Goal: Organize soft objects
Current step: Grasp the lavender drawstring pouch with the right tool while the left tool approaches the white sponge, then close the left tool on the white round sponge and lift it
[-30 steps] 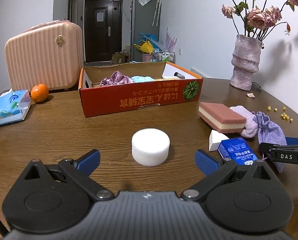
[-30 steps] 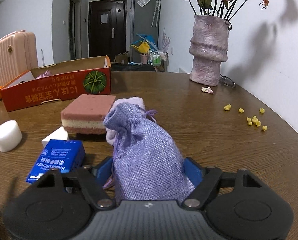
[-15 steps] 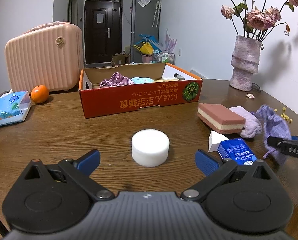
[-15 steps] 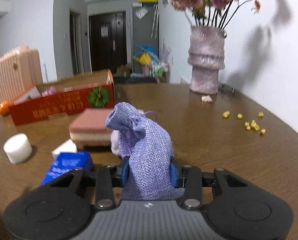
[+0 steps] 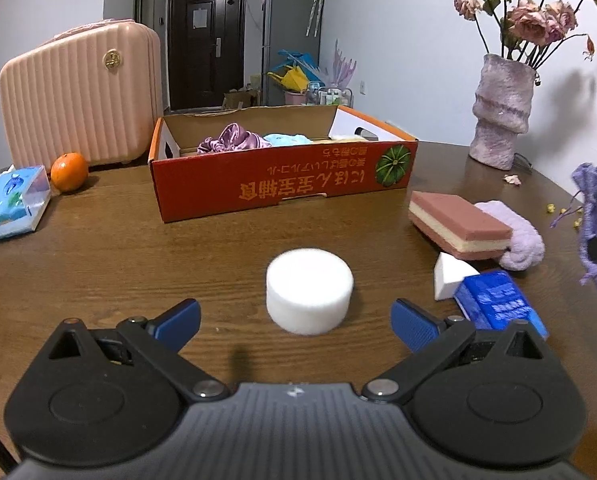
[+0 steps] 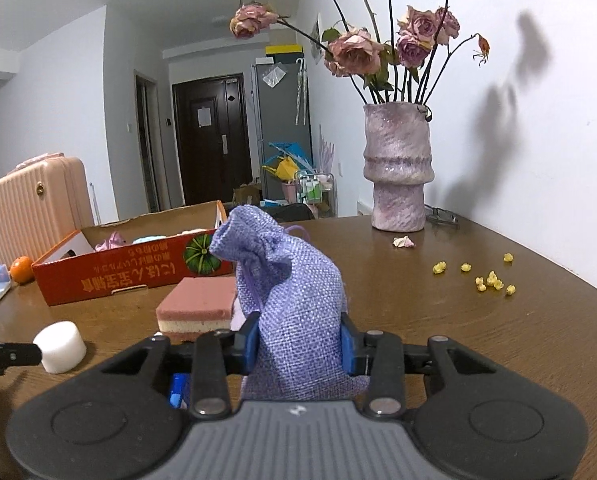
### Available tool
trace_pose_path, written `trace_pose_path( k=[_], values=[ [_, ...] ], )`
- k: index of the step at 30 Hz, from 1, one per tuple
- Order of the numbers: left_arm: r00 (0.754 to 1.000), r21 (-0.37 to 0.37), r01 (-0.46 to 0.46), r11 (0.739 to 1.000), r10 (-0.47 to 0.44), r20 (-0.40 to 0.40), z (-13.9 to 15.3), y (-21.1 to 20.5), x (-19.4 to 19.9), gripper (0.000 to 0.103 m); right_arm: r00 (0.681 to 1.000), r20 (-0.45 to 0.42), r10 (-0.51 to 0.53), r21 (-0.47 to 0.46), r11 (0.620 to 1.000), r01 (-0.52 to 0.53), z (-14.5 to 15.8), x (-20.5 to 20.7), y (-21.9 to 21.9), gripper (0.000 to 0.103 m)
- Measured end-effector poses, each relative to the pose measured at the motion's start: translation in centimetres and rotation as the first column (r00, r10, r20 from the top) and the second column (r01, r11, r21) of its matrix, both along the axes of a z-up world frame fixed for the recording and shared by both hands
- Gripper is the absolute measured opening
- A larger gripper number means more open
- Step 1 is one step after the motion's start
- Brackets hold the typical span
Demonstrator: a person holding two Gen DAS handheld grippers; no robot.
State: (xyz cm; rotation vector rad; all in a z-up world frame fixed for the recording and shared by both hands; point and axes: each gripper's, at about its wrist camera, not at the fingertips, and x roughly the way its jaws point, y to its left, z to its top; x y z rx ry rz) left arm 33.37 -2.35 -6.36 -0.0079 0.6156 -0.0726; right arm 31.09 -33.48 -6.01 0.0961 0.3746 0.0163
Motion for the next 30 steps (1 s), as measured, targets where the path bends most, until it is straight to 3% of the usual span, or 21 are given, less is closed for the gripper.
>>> trace_pose_path(
  k=[12, 15, 22, 30],
  values=[
    [1.000, 0.082, 0.014, 0.997, -0.012, -0.025, -1.7, -1.0, 3.9, 0.103, 1.000, -0.018, -0.015, -0.019, 1.000, 0.014, -0.4, 0.4, 0.3, 0.038],
    [0.999, 0.081, 0.027, 0.996, -0.024, -0.034, -1.9, -1.2, 4.5, 0.095, 1.000, -0.024, -0.019, -0.024, 1.000, 0.018, -0.5, 0.6, 0.3, 0.038],
    [0.996, 0.057, 0.072, 0.996, -0.069, -0.058, -2.3, -1.4, 5.1, 0.060, 1.000, -0.025, -0.017, -0.035, 0.999, 0.016, -0.7, 0.7, 0.5, 0.038],
    [0.995, 0.050, 0.091, 0.995, -0.089, -0.034, -2.1, -1.5, 4.6, 0.057, 1.000, -0.016, -0.024, -0.060, 0.998, 0.023, -0.8, 0.7, 0.9, 0.038]
  ],
)
